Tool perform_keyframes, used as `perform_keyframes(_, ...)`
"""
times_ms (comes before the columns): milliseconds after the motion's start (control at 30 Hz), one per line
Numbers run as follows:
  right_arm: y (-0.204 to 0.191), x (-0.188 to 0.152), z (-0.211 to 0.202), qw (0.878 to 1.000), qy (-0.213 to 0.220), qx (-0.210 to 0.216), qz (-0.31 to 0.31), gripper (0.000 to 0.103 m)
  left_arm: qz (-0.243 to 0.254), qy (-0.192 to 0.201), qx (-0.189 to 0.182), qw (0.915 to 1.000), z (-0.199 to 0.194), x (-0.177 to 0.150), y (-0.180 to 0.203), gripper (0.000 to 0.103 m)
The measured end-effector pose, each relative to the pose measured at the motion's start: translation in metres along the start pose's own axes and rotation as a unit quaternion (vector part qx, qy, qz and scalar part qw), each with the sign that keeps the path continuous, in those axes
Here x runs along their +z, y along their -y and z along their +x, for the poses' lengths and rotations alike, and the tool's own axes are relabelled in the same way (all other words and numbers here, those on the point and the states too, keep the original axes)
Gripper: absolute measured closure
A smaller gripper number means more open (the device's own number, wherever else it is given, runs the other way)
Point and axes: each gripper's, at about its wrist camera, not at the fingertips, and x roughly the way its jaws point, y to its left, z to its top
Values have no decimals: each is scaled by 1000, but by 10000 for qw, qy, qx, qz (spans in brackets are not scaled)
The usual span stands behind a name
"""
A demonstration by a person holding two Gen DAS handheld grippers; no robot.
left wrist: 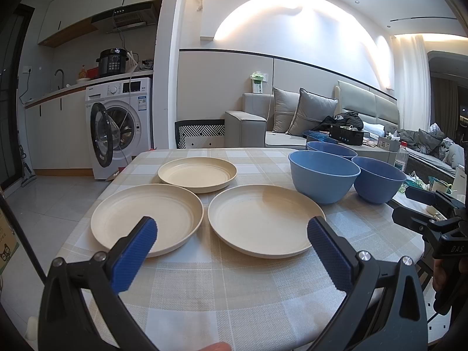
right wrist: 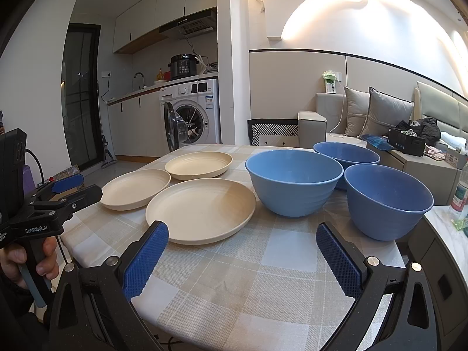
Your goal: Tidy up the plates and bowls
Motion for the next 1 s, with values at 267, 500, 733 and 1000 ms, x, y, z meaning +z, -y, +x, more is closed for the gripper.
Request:
perform_keyframes(267,0,0,0,10000,-2,-2,-3,0,-3,7,1,10000,0,0,0,0)
perform_keyframes(500,0,0,0,10000,-4,2,-1,0,0,7,-2,10000,0,0,0,0)
perform_keyframes(733,-1,-1,0,10000,0,6,-15,0,-6,9,-7,10000,0,0,0,0)
perform_keyframes(1000,-2,0,0,10000,-4,2,-16,0,-1,15,-6,10000,1,1,-2,0)
